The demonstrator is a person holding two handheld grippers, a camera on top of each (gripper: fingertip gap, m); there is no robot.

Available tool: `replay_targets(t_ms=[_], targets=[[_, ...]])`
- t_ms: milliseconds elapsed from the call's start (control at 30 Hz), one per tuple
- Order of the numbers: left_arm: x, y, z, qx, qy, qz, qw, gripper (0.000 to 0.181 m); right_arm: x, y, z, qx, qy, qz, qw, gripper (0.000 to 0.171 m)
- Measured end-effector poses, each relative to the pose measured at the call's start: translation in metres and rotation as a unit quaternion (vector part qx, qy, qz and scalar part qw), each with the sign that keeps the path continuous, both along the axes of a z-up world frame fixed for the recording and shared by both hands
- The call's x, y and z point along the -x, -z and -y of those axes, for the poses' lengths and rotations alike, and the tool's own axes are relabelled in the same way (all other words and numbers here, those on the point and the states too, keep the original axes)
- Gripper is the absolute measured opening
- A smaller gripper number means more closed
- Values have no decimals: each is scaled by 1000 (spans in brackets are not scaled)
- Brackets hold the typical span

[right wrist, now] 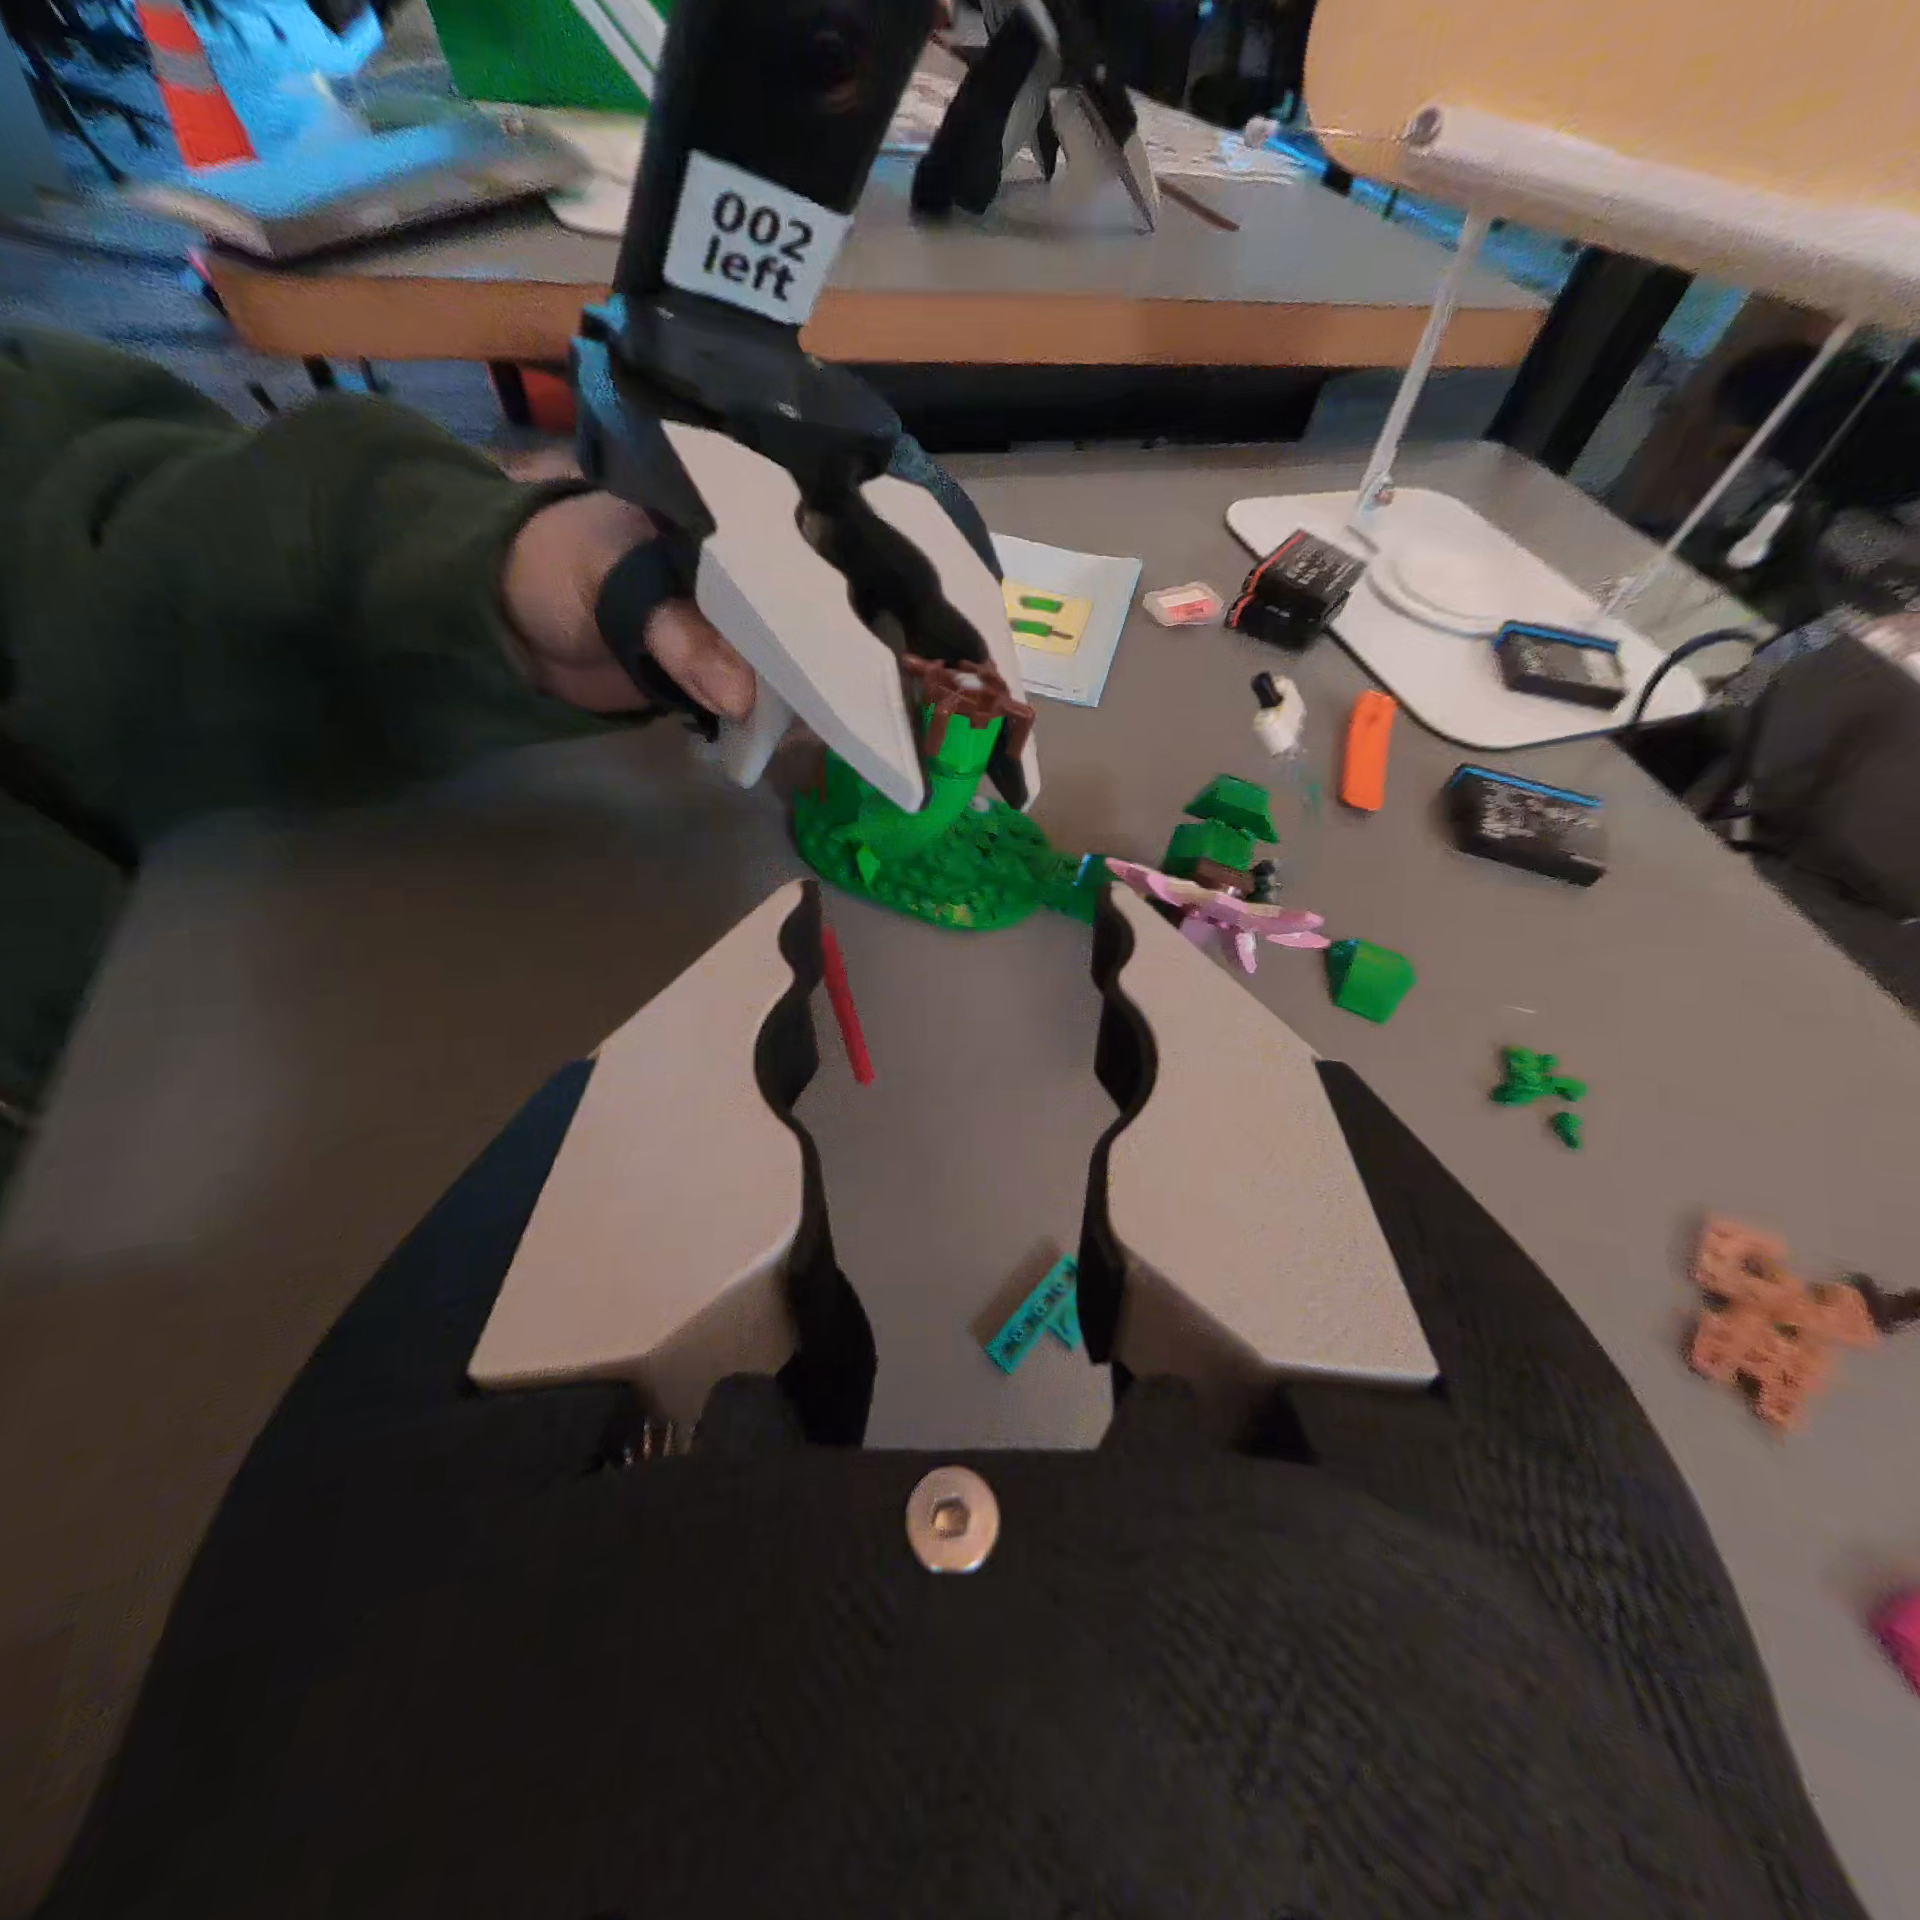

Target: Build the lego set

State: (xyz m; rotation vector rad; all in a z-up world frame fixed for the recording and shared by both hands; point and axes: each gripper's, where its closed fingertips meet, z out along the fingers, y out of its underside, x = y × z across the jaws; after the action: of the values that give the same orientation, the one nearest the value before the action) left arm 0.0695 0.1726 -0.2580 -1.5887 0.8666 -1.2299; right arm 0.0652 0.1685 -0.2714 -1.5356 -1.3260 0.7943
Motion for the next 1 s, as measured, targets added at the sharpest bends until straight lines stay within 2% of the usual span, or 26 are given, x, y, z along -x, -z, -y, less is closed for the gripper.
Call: replay_targets(t_ms=[167, 233, 333, 433, 500, 600, 833, 1000], targets=[[-1, 5, 1, 14, 9, -6, 1000, 18, -1, 31, 0, 59, -8, 49, 997, 44], [-2, 7, 1, 20, 11, -8, 1000, 18, 0, 30, 0, 29, -11, 52, 998, 47], [-2, 9, 3, 35, 18, -11, 999, 18, 5, 13, 2, -110, -17, 41, 993, 53], [-3, 15, 4, 57, 25, -21, 998, 18, 11, -3, 14, -291, -32, 41, 955, 57], [-5, 18, 5, 67, 30, -25, 997, 18, 15, -2, 18, -353, -36, 67, 932, 55], [-5, 21, 6, 76, 33, -28, 996, 18, 19, 10, 13, -379, -33, 111, 918, 49], [-8, 26, 8, 91, 44, -34, 994, 18, 21, 15, 12, -405, -35, 123, 905, 41], [-8, 27, 8, 93, 43, -38, 994, 18, 19, 14, 12, -388, -37, 120, 913, 40]])
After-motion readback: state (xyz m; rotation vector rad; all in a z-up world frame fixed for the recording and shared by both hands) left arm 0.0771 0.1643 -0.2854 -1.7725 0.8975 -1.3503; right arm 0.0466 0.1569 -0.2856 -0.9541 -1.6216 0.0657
